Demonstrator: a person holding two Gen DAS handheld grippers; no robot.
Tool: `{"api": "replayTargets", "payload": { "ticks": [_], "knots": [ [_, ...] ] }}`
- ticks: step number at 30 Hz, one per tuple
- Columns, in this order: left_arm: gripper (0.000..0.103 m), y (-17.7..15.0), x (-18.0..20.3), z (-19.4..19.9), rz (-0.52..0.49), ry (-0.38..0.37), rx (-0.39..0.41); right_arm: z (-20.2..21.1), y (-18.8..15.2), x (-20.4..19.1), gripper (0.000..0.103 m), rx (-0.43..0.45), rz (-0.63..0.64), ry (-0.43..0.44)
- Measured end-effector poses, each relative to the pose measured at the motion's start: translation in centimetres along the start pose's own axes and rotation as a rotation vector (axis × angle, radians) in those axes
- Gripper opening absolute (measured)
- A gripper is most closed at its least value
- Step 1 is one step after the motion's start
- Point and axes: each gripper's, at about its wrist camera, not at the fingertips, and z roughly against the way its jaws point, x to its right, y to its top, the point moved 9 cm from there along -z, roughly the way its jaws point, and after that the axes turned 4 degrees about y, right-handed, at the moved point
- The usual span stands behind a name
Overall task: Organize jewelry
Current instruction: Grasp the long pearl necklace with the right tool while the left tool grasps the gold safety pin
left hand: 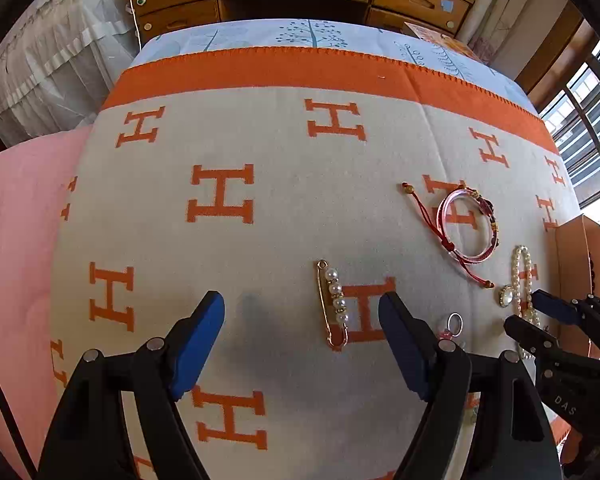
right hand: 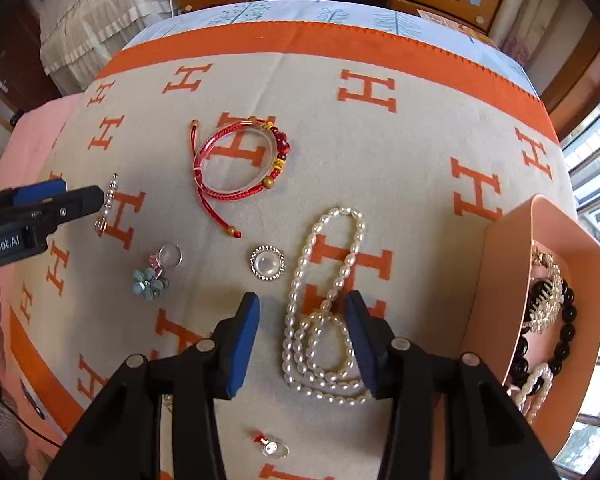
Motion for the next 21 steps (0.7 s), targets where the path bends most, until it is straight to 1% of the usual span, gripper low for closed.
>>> {"api": "replayTargets", "payload": {
  "ticks": [1,2,3,4,5,6,8,10,13,15,17,18,20,21],
  "knots": [
    [0.078,0.1,0.1,-0.2,-0.001,0.008,-0.005,-0.1,-0.1,-0.2,0.046,0.003,0.032,-0.016],
    [0.078,0.1,0.1,-0.4,-0.001,0.015,-0.011,0.0,-0.2,-0.2,0.044,0.006,0.041,-0.022],
    [0.078,0.2,0.1,-0.7,-0.002,0.023,-0.017,0.1,-0.3,-0.1,0.039,0.011,0.034,-0.018],
    [0.077,0.2,0.1,-0.9,-0.002,0.031,-0.023,0.2,-0.3,0.0,0.033,0.019,0.034,-0.02],
    [0.076,0.3,0.1,-1.1,-0.003,0.038,-0.029,0.3,-0.3,0.2,0.014,0.024,0.031,-0.02],
    [0.075,0.3,0.2,-1.4,-0.004,0.044,-0.037,0.4,-0.6,0.4,0.005,0.018,0.015,0.005],
    [0.067,0.2,0.4,-1.8,-0.006,0.055,-0.058,0.8,-1.2,0.8,0.005,0.013,-0.023,0.065],
    [0.067,0.4,0.6,-1.9,-0.003,0.056,-0.062,1.2,-1.7,0.8,0.005,0.027,-0.049,0.11],
    [0.066,0.5,0.8,-1.7,0.003,0.066,-0.075,2.7,-2.0,0.3,0.005,0.072,-0.066,0.162],
    [0.061,0.8,1.2,-1.6,0.006,0.059,-0.079,4.2,-2.0,0.2,0.005,0.113,-0.077,0.197],
    [0.048,0.9,1.7,-1.4,-0.002,0.05,-0.082,6.2,-2.0,0.1,0.005,0.16,-0.087,0.238],
    [0.045,0.9,2.0,-1.3,-0.007,0.048,-0.083,7.3,-2.0,0.1,0.005,0.188,-0.092,0.25],
    [0.033,1.2,2.9,-0.9,-0.018,0.048,-0.081,9.7,-1.9,0.2,0.005,0.246,-0.096,0.274],
    [0.029,1.2,3.1,-0.7,-0.018,0.047,-0.079,10.9,-1.7,0.1,0.005,0.274,-0.097,0.284]
  ]
}}
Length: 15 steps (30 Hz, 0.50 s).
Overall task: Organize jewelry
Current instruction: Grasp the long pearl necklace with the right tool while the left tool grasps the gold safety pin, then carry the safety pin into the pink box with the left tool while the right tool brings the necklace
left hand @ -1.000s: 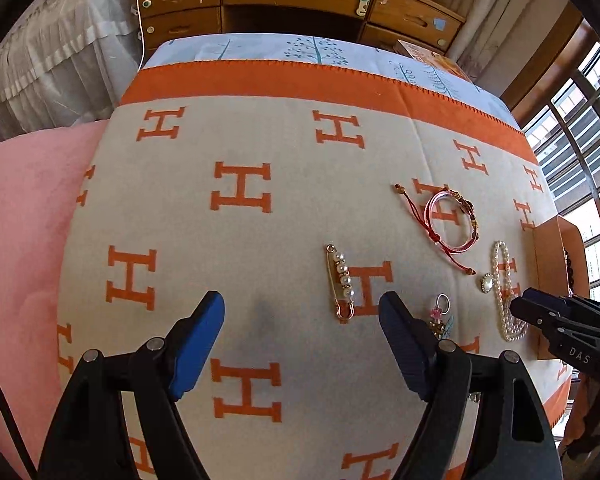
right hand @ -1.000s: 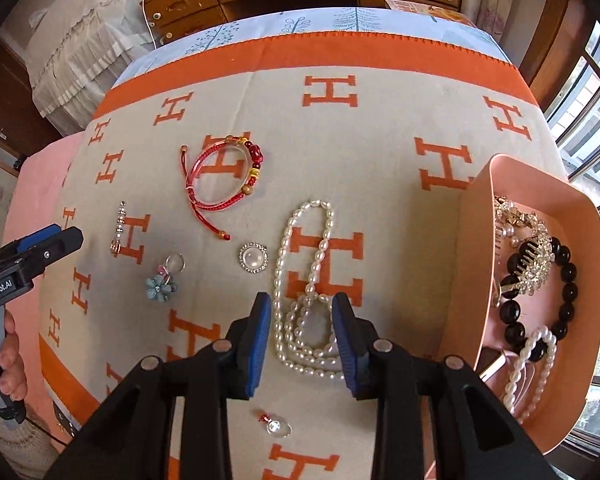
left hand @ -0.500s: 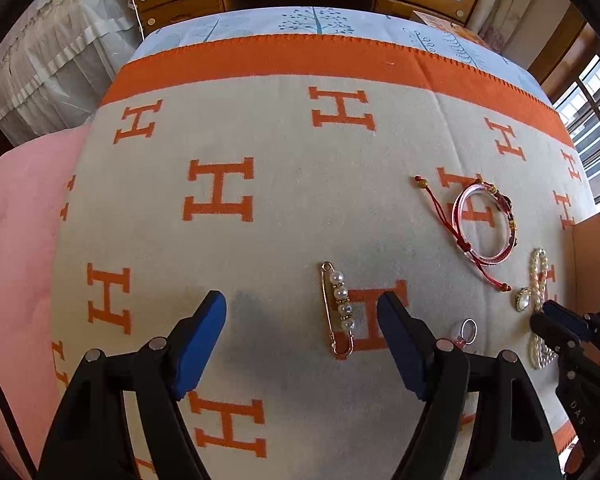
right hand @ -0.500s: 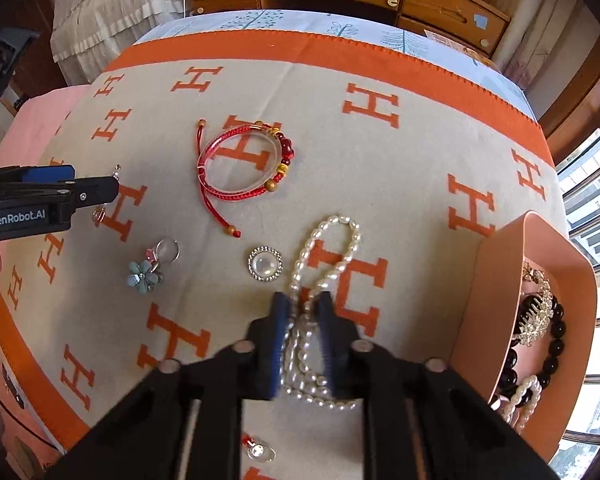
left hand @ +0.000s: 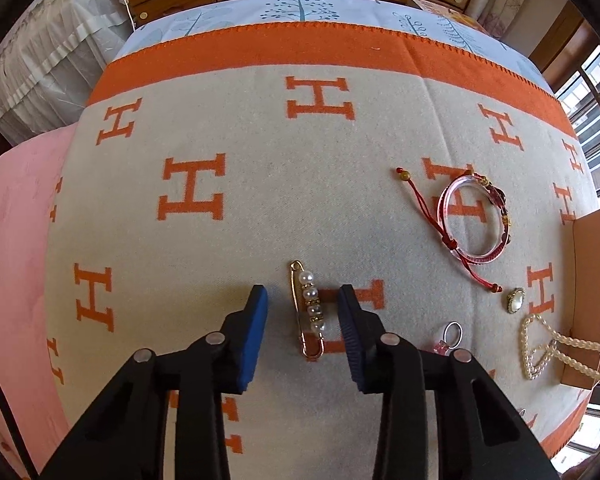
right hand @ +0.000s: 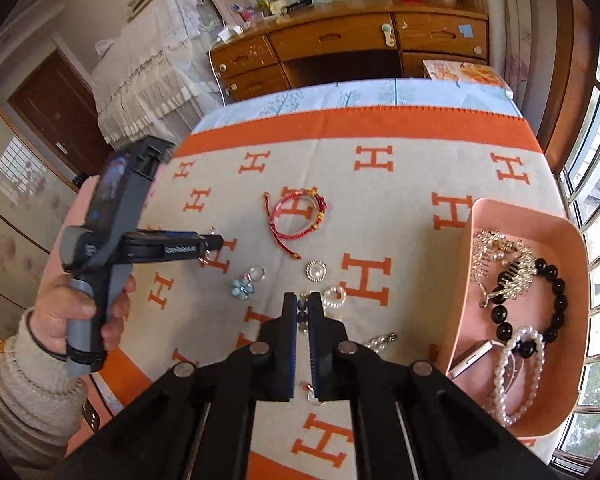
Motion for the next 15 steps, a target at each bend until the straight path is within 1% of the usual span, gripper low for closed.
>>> {"api": "replayTargets", "payload": {
  "ticks": [2,4,6,9,12,15],
  "knots": [
    [0.01,0.0,0.4,0.2,0.002,-0.001,0.002,2.1,0.5,-0.4,0.005,0.051,0.003,0.022],
    [0.005,-0.3,0.4,0.2,0.014,-0.006,0.003,3.9,0.9,-0.5,0.005,0.099,0.01,0.026],
    [0.005,-0.6,1.2,0.3,0.03,-0.014,0.012,5.3,1.4,-0.6,0.005,0.133,0.009,0.035],
    [0.005,-1.1,1.4,1.3,0.037,-0.025,0.035,7.4,1.6,-0.4,0.005,0.181,0.006,0.038],
    [0.005,-1.0,2.5,3.8,0.019,-0.04,0.082,10.0,2.1,0.1,0.005,0.245,0.0,0.04],
    [0.005,-0.6,4.4,7.2,-0.024,-0.066,0.143,13.0,2.8,0.8,0.005,0.323,-0.007,0.027]
  ]
}}
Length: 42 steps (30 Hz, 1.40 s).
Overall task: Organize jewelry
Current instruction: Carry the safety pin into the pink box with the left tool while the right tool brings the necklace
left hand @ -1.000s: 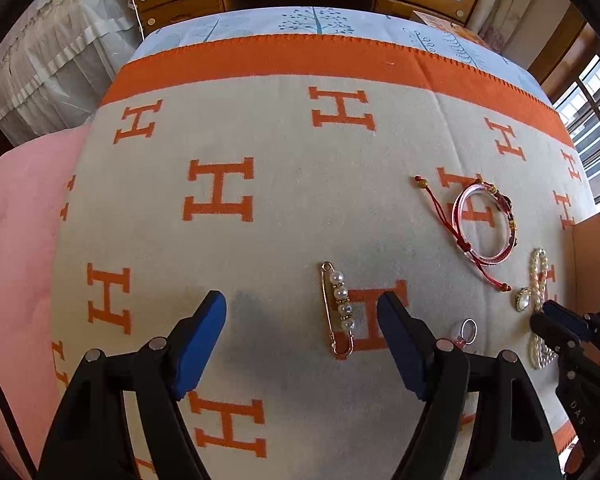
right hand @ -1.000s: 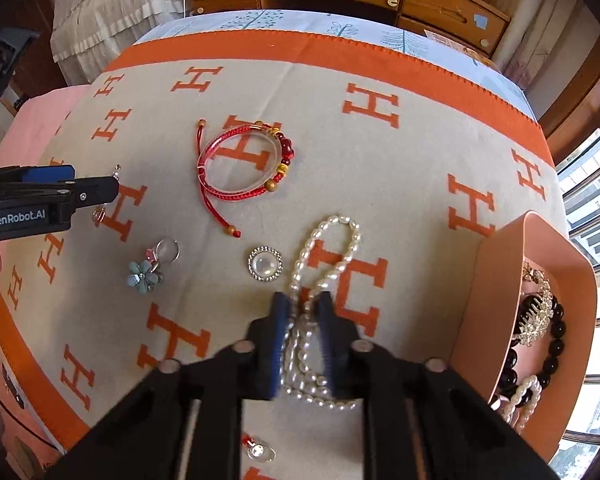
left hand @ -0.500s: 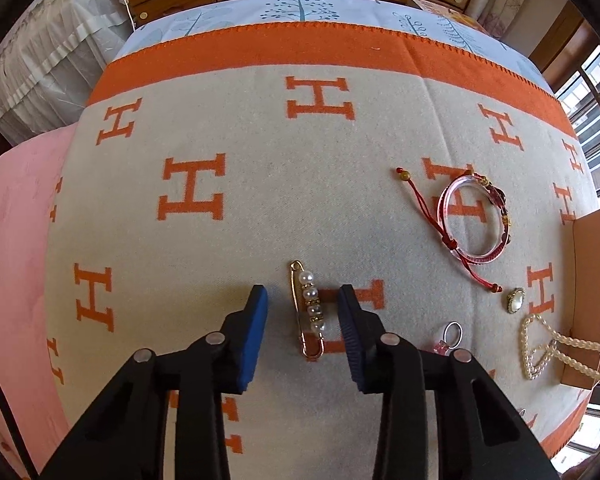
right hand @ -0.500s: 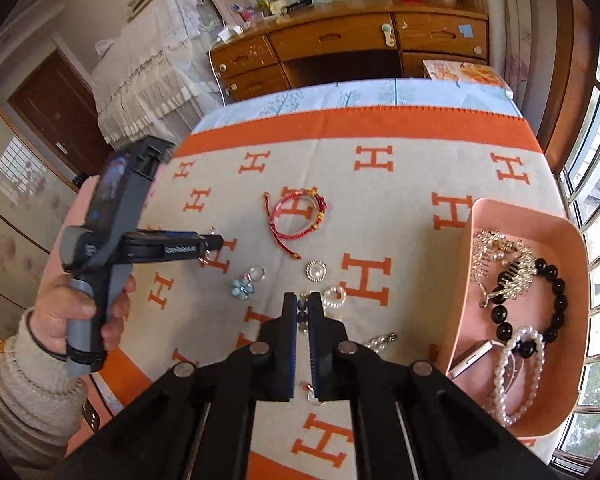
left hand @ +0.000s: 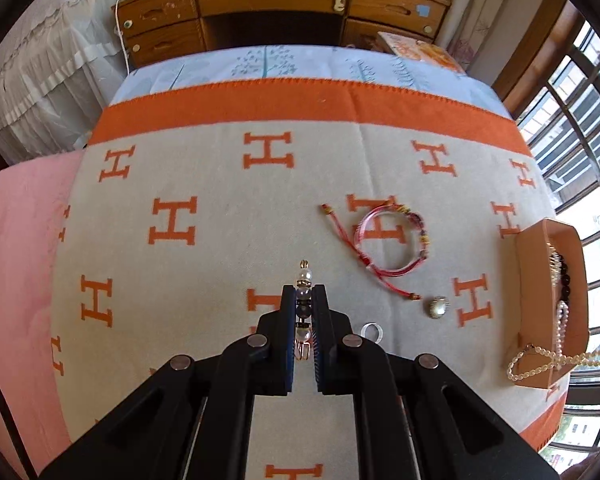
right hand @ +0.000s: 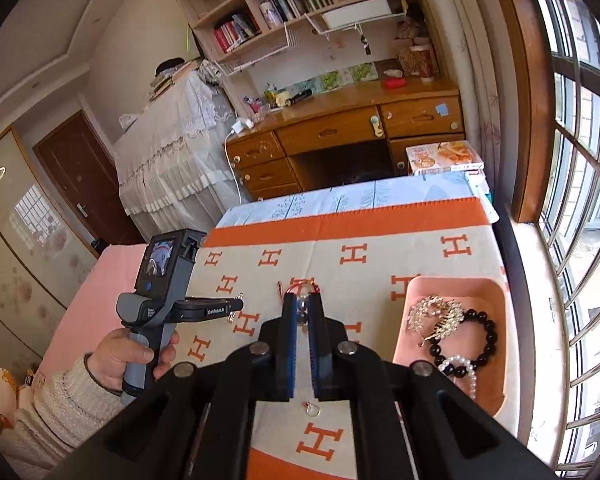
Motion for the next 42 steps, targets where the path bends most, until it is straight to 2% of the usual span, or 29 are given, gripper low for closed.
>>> {"api": "replayTargets", "payload": {
  "ticks": [5,8,12,15,24,30,36,42],
  "knots": [
    [0.005,1.1,5.0,5.1,-0.094,-0.066,0.094,4.3,2.4,1.7,0.005,0.127,-0.028,-0.036],
    [0.005,1.4,8.3,7.0,-0.153,-0.115,0.124,6.0,3.1,3.2,0.005,0.188,-0.039,-0.086],
    [0.005,0.8,13.8,7.9,-0.224,-0.174,0.128,6.7,3.0,5.3,0.005,0.21,-0.062,-0.132],
    [0.005,-0.3,17.3,7.6,-0.256,-0.227,0.101,6.3,2.7,7.3,0.005,0.209,-0.088,-0.171],
    [0.005,-2.6,24.3,4.9,-0.305,-0.318,0.025,4.4,2.5,11.5,0.005,0.192,-0.159,-0.205],
    [0.005,-3.8,26.0,3.4,-0.316,-0.333,-0.014,2.4,2.4,12.6,0.005,0.158,-0.171,-0.202],
    [0.005,-5.0,26.8,1.8,-0.322,-0.341,-0.06,-0.7,0.7,13.9,0.006,0.059,-0.17,-0.204],
    [0.005,-5.9,27.3,1.2,-0.333,-0.349,-0.083,-2.5,-1.7,15.1,0.007,-0.045,-0.154,-0.271]
  ]
}}
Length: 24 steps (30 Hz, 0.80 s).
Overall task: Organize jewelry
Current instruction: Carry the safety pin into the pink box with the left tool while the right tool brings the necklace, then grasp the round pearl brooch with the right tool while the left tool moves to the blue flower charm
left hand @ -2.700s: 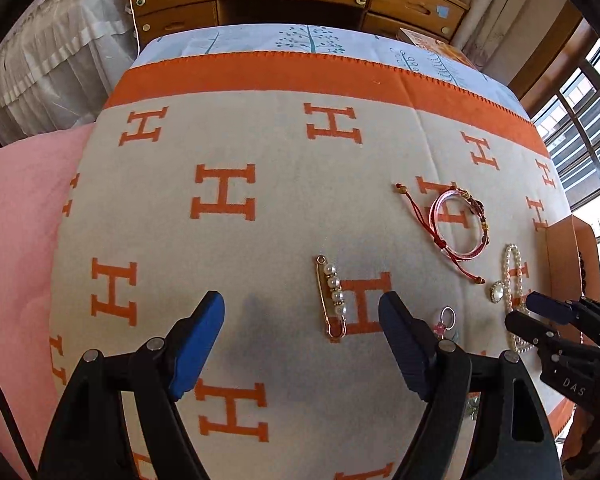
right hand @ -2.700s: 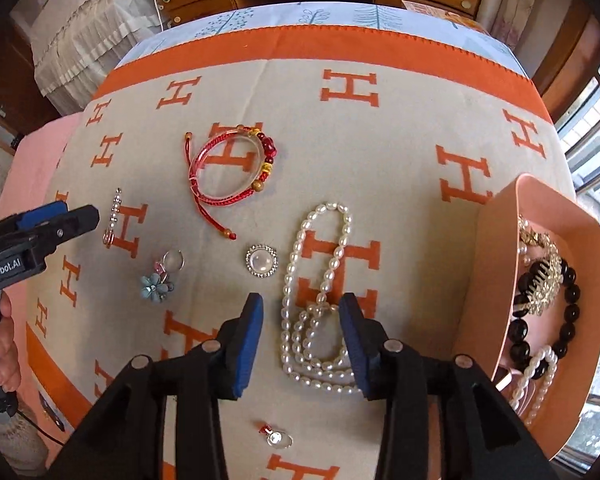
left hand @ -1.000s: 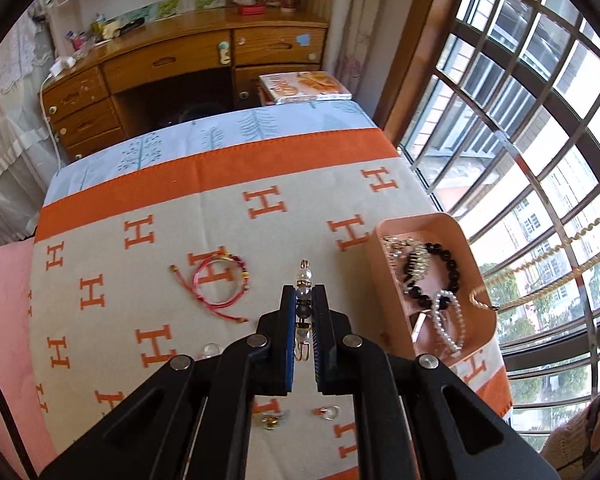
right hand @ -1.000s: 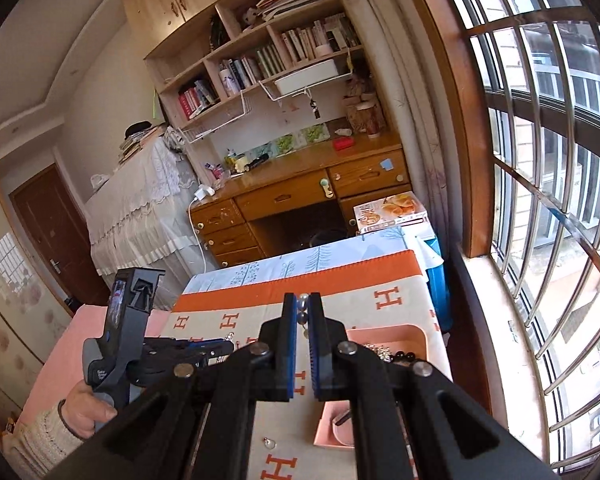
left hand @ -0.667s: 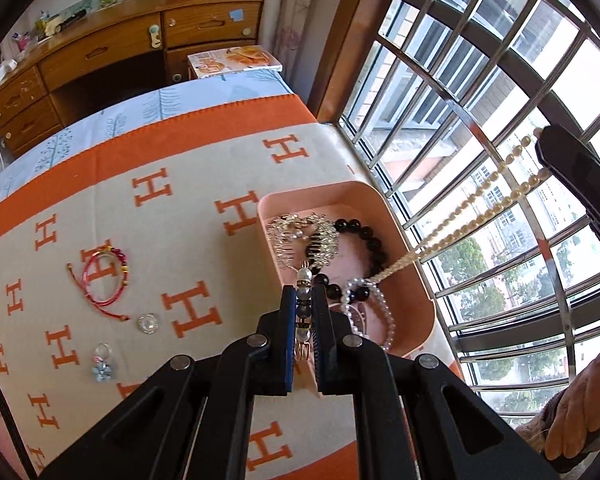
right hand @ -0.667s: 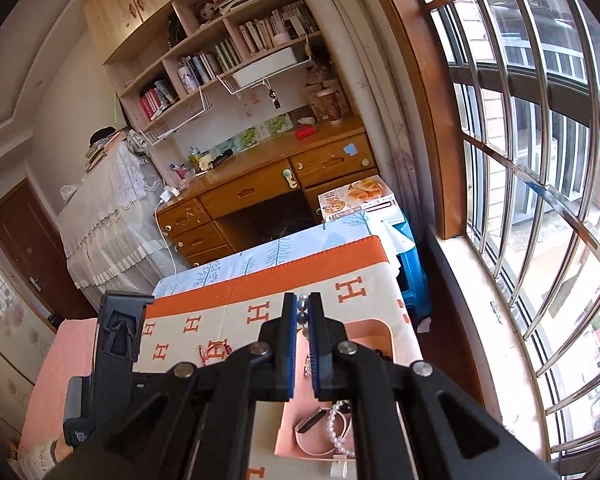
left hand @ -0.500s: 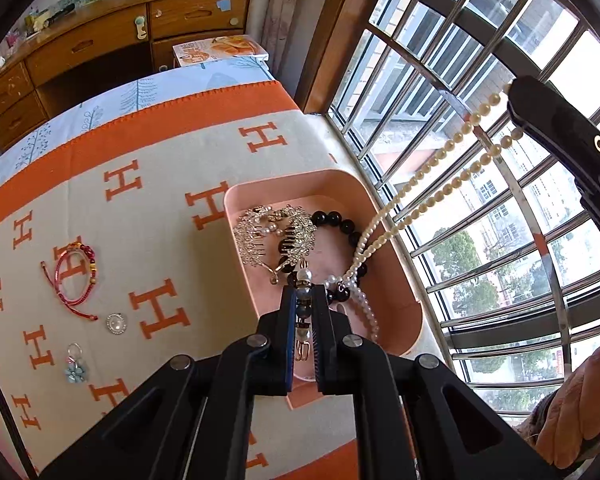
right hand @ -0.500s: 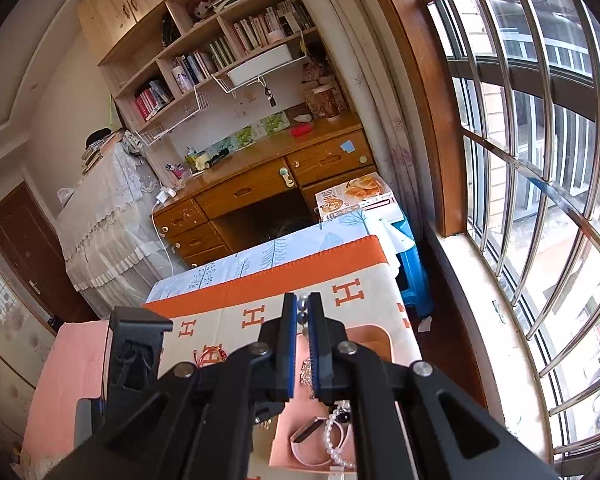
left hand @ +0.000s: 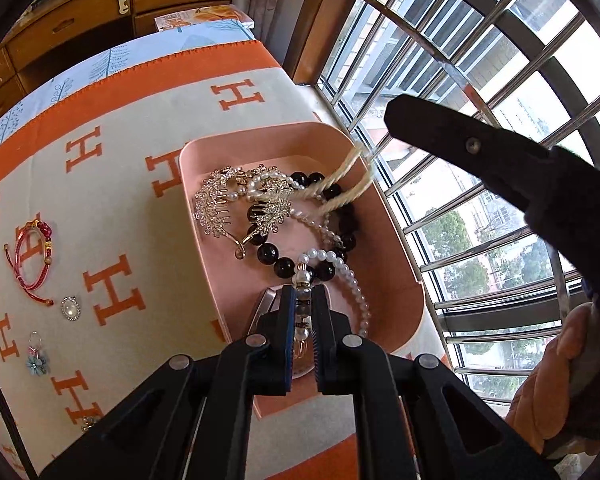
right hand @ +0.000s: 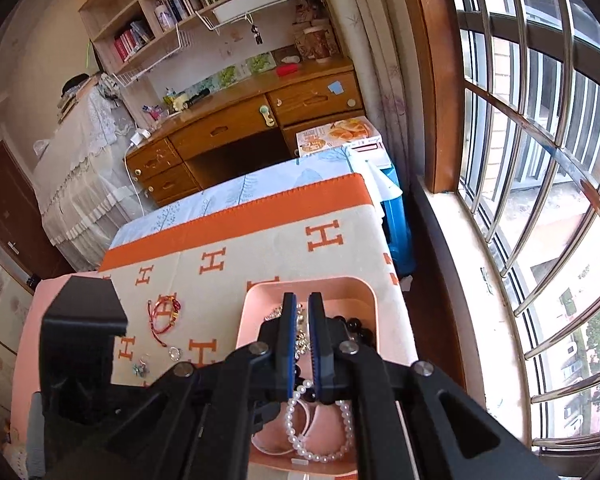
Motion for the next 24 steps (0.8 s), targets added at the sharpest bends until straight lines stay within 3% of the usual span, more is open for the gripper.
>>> {"api": "replayTargets", "payload": {
  "ticks": [2,5,13,15,17,24],
  "knots": [
    [0.007,-0.2,0.2,0.0,-0.006,-0.003,-0.003,0.0,-0.4,0.3,0.011,-0.009,-0.007,-0.002],
    [0.014,-0.4,0.2,0.2,-0.01,0.001,-0.004,0.1,-0.8,0.5,0.025,-0.005,-0.008,-0.006],
    [0.026,-1.0,-2.4,1.9,-0.01,0.058,0.034,-0.1,-1.8,-0.2,0.027,-0.023,-0.003,0.008],
    [0.037,-1.4,-3.6,2.6,-0.007,0.092,0.061,-0.2,-2.2,-0.7,0.027,-0.029,-0.002,0.019],
    [0.058,-2.0,-5.0,3.5,0.0,0.134,0.098,-0.5,-2.9,-1.3,0.027,-0.041,-0.002,0.043],
    [0.059,-6.0,-10.2,5.6,0.045,0.227,0.16,-1.7,-5.9,-5.1,0.027,-0.112,0.065,0.093]
  ]
}}
